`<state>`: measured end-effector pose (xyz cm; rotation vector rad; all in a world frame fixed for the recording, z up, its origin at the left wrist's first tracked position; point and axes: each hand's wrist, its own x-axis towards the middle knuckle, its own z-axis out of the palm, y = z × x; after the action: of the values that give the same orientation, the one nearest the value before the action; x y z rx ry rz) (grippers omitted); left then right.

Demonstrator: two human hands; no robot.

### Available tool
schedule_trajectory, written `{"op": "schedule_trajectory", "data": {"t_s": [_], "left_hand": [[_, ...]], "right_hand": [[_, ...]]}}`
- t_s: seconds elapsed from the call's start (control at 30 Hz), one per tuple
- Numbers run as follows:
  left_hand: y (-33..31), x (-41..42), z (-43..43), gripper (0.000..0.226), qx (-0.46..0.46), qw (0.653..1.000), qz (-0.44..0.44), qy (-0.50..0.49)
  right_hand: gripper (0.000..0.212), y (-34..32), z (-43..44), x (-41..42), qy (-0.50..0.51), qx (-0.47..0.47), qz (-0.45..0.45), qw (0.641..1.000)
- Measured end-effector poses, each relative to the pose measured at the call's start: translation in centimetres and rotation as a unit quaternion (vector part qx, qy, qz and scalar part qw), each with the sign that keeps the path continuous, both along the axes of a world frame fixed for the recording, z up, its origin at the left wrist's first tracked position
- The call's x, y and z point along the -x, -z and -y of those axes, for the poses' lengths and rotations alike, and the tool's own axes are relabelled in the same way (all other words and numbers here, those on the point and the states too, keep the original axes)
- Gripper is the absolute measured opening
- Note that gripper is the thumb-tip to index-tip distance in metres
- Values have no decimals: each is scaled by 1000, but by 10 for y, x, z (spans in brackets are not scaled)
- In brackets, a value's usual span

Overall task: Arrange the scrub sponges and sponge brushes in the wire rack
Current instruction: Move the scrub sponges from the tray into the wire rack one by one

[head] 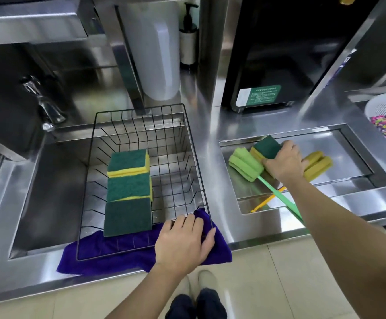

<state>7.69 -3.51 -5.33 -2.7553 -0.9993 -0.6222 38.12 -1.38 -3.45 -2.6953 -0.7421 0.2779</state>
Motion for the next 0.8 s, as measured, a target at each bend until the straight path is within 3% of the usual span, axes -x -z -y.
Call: {"op": "schedule_trajectory", "data": {"t_s": [0.17,0.3,0.47,0.8], "left_hand": [[-1,-1,1,43,-2,1000,0,-10],[-3,1,1,45,6,1000,4,-17],[-5,11,0,43,11,1000,19,-23],[-6,63,-22,38,-13,989,33,-142]], "right_hand": [[60,-19,-13,4,102,-151,1,983],[57,-36,-31,17,94,-216,15,972],[53,-49,-62,59,-58,-294,15,954],[44,-47,-122,142,-306,-265,4,914]]}}
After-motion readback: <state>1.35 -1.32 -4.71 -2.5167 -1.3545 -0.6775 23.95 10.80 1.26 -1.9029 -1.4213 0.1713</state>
